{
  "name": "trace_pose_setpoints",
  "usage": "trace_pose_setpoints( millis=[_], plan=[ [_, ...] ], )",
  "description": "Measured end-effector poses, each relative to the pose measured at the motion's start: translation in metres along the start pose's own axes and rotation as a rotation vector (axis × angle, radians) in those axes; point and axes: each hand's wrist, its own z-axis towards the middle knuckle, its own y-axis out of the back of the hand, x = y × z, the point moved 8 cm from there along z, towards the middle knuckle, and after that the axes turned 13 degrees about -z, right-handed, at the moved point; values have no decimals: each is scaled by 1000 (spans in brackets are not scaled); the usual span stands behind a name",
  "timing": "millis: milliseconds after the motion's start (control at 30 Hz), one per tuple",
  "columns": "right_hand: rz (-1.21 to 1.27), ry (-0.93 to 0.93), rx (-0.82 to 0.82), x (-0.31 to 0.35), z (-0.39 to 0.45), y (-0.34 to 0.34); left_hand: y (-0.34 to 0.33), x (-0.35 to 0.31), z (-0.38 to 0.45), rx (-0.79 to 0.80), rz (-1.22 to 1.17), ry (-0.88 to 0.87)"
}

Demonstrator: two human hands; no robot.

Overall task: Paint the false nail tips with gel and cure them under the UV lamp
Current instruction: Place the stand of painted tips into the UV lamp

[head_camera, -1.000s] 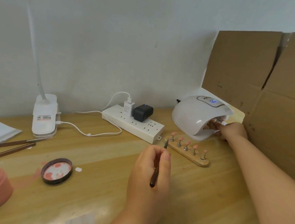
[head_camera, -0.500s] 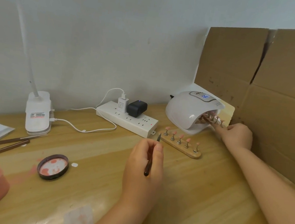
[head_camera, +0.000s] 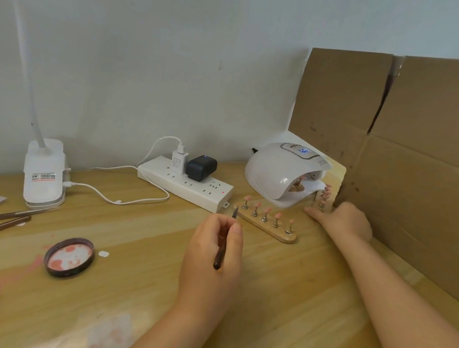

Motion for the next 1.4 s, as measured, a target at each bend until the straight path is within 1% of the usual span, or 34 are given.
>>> trace_pose_setpoints(
  millis=[100, 233, 333, 433, 533, 600, 667, 733, 833, 967, 1100, 1267, 1333, 1400],
  plan=[
    [91, 195, 176, 21, -1, -9, 0, 0, 0, 3, 6, 0],
    [282, 427, 254, 26, -7, -6, 0, -1, 0, 5, 12, -3],
    [231, 532, 328, 30, -8, -5, 0, -1, 0, 3, 13, -5],
    [125, 508, 364, 33, 4, -11, 2, -1, 0, -12, 10, -12],
    [59, 352, 378, 28, 28, -19, 2, -1, 0, -13, 11, -20],
    [60, 254, 384, 28, 37, -22, 1, -1, 0, -10, 19, -23],
    [130, 243, 337, 38, 45, -23, 2, 0, 0, -9, 21, -21],
    [190, 261, 244, 47, 48, -22, 2, 0, -1, -7, 16, -18],
    [151, 289, 191, 59, 49, -26, 1, 0, -1, -3, 11, -15],
    [82, 269, 163, 68, 54, -29, 1, 1, -1, -6, 16, -9],
    [102, 297, 83, 68, 53, -26, 1, 1, -1, -6, 12, -12],
    [45, 348, -147, 50, 29, -2, 2, 2, 0, -5, -14, -4],
    [53, 332, -195, 30, 17, 6, 2, 3, 1, -10, -16, 7],
    [48, 286, -202, 8, 9, 12, 2, 4, 1, -17, -12, 25]
  ],
)
